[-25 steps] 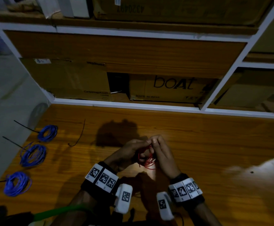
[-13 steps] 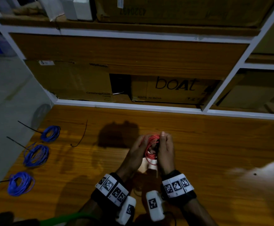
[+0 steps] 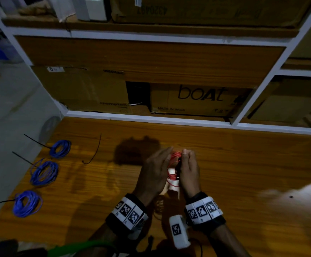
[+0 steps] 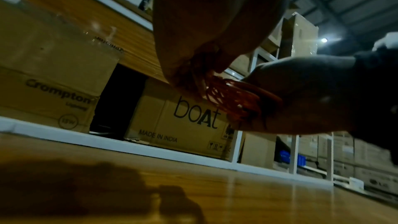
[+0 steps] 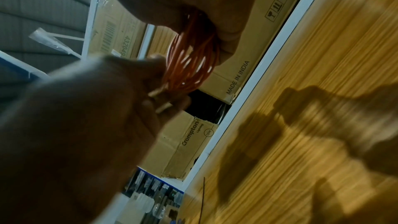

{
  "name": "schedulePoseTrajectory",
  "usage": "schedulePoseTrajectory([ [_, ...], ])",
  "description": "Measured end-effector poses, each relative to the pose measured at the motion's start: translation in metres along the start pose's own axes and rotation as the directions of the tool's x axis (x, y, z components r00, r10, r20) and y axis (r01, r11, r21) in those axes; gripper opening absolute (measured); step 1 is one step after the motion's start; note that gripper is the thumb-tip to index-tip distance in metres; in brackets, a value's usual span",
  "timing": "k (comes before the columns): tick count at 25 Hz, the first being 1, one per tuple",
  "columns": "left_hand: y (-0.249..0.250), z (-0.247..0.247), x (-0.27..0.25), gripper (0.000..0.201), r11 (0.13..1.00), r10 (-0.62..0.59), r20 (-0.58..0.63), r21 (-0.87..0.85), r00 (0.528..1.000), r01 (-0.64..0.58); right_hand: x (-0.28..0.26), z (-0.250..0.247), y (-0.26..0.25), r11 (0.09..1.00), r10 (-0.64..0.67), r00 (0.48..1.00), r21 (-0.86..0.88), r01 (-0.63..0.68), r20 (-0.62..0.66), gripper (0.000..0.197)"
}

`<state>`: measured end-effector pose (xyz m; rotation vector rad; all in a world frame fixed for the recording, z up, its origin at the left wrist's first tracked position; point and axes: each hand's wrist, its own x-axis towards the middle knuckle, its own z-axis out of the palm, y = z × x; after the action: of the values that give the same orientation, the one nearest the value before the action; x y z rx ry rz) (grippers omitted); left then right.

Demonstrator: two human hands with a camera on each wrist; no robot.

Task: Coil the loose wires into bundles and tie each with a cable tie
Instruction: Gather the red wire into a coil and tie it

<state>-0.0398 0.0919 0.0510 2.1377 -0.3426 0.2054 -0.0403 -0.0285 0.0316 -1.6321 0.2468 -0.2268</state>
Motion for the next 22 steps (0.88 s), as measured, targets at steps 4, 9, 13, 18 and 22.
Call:
schedulePoseTrajectory([
  [4,-0.002,0.008,-0.011,0.035,0.992,0.044,0.071,0.113,0.997,-0.052,0.004,-0.004,0.007,0.999,0.044,0.999,0.03,-0.045,0.02,0.042],
  [9,-0.001,0.007,-0.009,0.033,0.966,0.019,0.121,0.252,0.992,-0.049,0.008,-0.004,0.016,0.984,0.125,0.986,0.111,-0.137,0.114,0.032],
  [13,-0.002,0.005,-0.005,0.033,0.973,-0.016,0.159,0.228,0.987,-0.021,0.015,-0.008,0.011,0.974,0.105,0.968,0.172,-0.146,0.229,0.035],
  [18,0.008,0.001,-0.008,0.023,0.953,-0.141,0.063,0.28,0.988,0.118,0.016,-0.006,0.009,0.991,0.044,0.942,0.106,-0.084,0.333,0.034],
  [22,0.009,-0.004,-0.017,0.02,0.919,-0.217,0.079,0.354,0.973,0.176,0.012,-0.011,0.015,0.879,-0.252,0.821,-0.233,0.415,0.512,0.023],
])
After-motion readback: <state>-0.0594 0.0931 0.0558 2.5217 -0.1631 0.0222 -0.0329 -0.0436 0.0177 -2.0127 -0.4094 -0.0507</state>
